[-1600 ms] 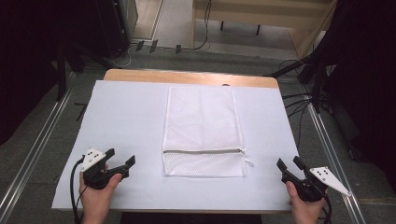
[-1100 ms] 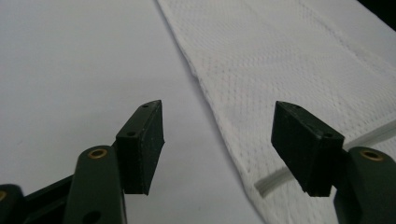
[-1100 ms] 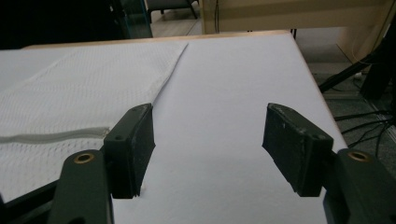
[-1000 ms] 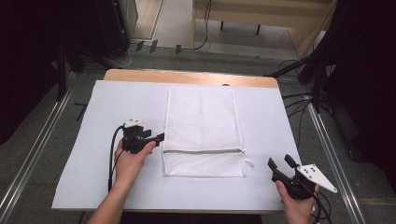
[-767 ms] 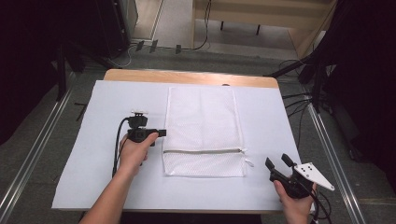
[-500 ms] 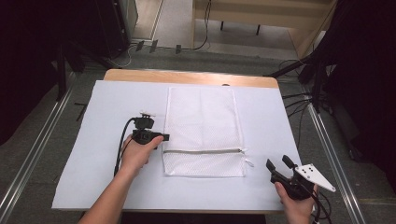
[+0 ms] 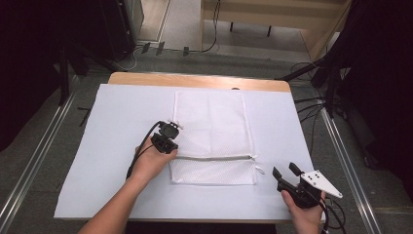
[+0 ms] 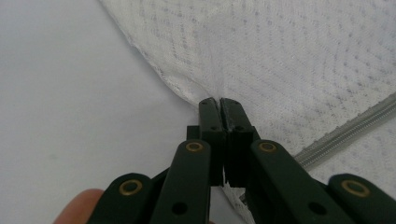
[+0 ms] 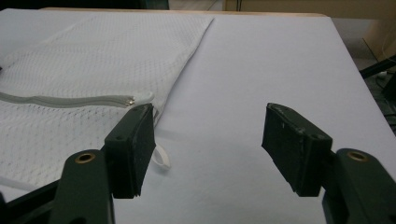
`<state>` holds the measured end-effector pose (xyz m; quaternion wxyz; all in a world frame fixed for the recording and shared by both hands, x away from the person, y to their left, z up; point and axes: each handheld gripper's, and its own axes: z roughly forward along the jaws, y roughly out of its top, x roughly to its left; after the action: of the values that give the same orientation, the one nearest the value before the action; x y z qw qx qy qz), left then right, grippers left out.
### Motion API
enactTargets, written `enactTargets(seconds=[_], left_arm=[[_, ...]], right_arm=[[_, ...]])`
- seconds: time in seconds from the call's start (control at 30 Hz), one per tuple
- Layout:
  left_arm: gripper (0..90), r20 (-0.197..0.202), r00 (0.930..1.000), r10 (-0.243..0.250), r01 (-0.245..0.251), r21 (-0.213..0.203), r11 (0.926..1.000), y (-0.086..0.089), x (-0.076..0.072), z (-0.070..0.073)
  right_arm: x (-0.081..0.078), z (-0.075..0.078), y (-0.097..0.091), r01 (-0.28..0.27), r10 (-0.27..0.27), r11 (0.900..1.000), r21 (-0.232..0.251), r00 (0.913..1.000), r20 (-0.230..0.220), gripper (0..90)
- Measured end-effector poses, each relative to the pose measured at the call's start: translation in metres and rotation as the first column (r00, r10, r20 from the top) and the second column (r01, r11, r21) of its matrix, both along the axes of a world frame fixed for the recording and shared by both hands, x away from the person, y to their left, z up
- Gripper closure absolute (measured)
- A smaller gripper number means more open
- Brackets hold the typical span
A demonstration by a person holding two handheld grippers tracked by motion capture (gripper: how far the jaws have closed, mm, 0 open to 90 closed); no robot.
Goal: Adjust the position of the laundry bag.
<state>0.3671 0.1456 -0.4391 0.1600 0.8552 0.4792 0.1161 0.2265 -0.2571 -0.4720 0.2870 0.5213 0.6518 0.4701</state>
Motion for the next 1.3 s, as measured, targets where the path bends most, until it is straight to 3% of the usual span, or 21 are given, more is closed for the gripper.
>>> enactTargets(seconds=[0.07,0.13,0.23,0.57,0.67,0.83,0.93,1.0,1.03,1.07,1.1,1.13,1.23,1.3], left_arm=[[90.0,-0.015,0.9998,0.012,-0.013,-0.05,0.9987,0.006,0.002,0.0],[90.0,-0.039,0.9987,0.034,-0.039,-0.13,0.9907,0.016,0.003,-0.001],[90.0,-0.054,0.9975,0.045,-0.054,-0.191,0.98,0.028,0.0,-0.002],[90.0,-0.073,0.9949,0.07,-0.089,-0.302,0.9491,0.063,-0.03,-0.005],[90.0,-0.088,0.9941,0.063,-0.089,-0.339,0.9364,0.076,-0.045,-0.005],[90.0,-0.104,0.9915,0.078,-0.114,-0.408,0.9059,0.102,-0.071,-0.006],[90.0,-0.103,0.99,0.096,-0.131,-0.42,0.8978,0.116,-0.074,-0.011],[90.0,-0.095,0.9897,0.108,-0.138,-0.429,0.8927,0.12,-0.074,-0.012],[90.0,-0.091,0.9893,0.114,-0.142,-0.437,0.8879,0.121,-0.073,-0.014],[90.0,-0.087,0.9891,0.119,-0.145,-0.437,0.8878,0.121,-0.073,-0.015],[90.0,-0.082,0.9894,0.12,-0.144,-0.443,0.8847,0.12,-0.073,-0.016],[90.0,-0.08,0.9895,0.12,-0.144,-0.445,0.884,0.12,-0.072,-0.016],[90.0,-0.072,0.9898,0.123,-0.142,-0.446,0.8838,0.119,-0.071,-0.017],[90.0,-0.072,0.9899,0.122,-0.141,-0.446,0.8837,0.119,-0.071,-0.017]], right_arm=[[0.0,0.0,0.001,-0.005,0.005,1.0,-0.007,1.0,0.0,35.3],[-0.001,0.0,0.001,-0.005,0.005,0.9999,-0.011,1.0,-0.001,35.3],[-0.002,0.0,-0.002,-0.003,0.003,0.9999,-0.01,1.0,0.0,35.4],[-0.002,0.0,-0.001,0.002,-0.002,1.0,-0.01,1.0,-0.002,36.0],[-0.002,0.0,0.001,-0.004,0.004,0.9998,-0.017,1.0,-0.003,36.1],[-0.003,-0.002,0.005,-0.008,0.008,0.9997,-0.024,0.9999,-0.011,36.4],[-0.003,-0.004,0.008,-0.028,0.028,0.9996,-0.01,0.9993,-0.024,43.9],[-0.003,-0.004,0.012,-0.108,0.112,0.9924,0.058,0.9922,-0.056,44.9],[-0.003,-0.004,0.014,-0.131,0.137,0.9878,0.083,0.9884,-0.066,45.8],[-0.004,-0.004,0.019,-0.153,0.162,0.982,0.111,0.9835,-0.081,46.9],[-0.004,-0.005,0.031,-0.205,0.219,0.9694,0.136,0.971,-0.096,51.3],[-0.004,-0.005,0.031,-0.205,0.219,0.9694,0.136,0.971,-0.096,51.3],[-0.002,-0.006,0.055,-0.276,0.297,0.9481,0.157,0.9467,-0.125,55.3],[0.001,-0.009,0.073,-0.293,0.315,0.9445,0.148,0.9361,-0.157,57.1]])
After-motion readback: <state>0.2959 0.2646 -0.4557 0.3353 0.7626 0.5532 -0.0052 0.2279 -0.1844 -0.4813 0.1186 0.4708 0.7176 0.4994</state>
